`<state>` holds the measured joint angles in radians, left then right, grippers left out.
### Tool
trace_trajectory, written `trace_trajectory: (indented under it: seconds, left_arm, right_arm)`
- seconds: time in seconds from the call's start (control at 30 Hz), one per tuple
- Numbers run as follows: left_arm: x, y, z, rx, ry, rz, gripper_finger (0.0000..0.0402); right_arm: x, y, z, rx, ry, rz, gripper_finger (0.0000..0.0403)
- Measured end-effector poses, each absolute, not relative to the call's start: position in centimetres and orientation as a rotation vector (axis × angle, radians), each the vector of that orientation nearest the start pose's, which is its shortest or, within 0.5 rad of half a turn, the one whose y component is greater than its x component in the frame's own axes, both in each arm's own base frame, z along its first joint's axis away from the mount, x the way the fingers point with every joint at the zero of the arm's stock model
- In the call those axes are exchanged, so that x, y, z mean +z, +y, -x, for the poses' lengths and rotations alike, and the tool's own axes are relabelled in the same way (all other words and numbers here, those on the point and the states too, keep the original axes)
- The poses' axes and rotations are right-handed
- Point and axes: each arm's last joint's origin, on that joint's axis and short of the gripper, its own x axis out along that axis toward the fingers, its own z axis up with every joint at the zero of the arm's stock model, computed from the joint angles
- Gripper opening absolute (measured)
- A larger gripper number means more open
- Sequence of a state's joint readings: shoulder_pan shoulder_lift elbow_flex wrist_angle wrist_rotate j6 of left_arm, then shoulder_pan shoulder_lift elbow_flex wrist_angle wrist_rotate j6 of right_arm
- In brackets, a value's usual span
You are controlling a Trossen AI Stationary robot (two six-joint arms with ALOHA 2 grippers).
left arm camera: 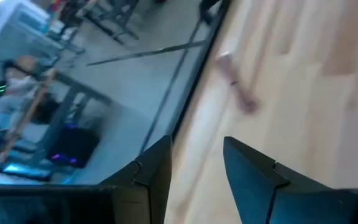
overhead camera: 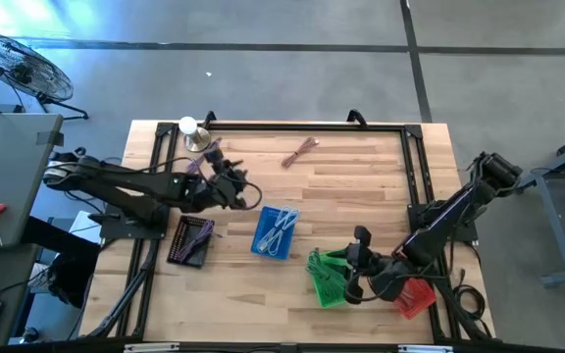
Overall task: Pick & Place USB Port
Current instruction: Put the blue USB cable into the black bin
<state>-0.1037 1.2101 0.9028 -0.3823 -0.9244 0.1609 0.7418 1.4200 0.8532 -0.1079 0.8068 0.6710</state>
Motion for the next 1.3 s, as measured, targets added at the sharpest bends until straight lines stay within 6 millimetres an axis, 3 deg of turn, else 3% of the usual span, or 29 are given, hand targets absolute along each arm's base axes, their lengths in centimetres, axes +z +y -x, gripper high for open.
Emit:
trace_trajectory:
  seconds: [0.1,0.27,0.67,0.9,1.13,1.3]
  left_arm:
    - [27.8,1.4,-23.3,0.768,0.764,-0.459,0.014]
    - [26.8,4.9,-21.2,0.817,0.906,-0.181,0.0153]
    - [25.7,11.4,-17.4,0.98,1.005,0.358,0.0274]
    - [24.9,12.7,-14.7,1.063,1.14,0.574,0.0279]
    - [24.7,13.3,-14.2,1.021,1.148,0.644,0.028]
    - [23.3,14.0,-14.7,1.039,1.255,0.646,0.028]
  right_arm:
    - [22.6,17.4,-22.8,-0.217,0.474,-0.166,0.0101]
    - [22.4,16.2,-23.6,-0.204,0.517,-0.105,0.0101]
    - [22.1,13.4,-25.5,-0.107,0.635,-0.053,0.0101]
    - [22.0,11.4,-26.6,-0.017,0.694,-0.044,0.0101]
    - [21.7,9.6,-27.2,0.06,0.754,-0.074,0.0101]
    - [21.6,8.7,-27.4,0.099,0.783,-0.064,0.01]
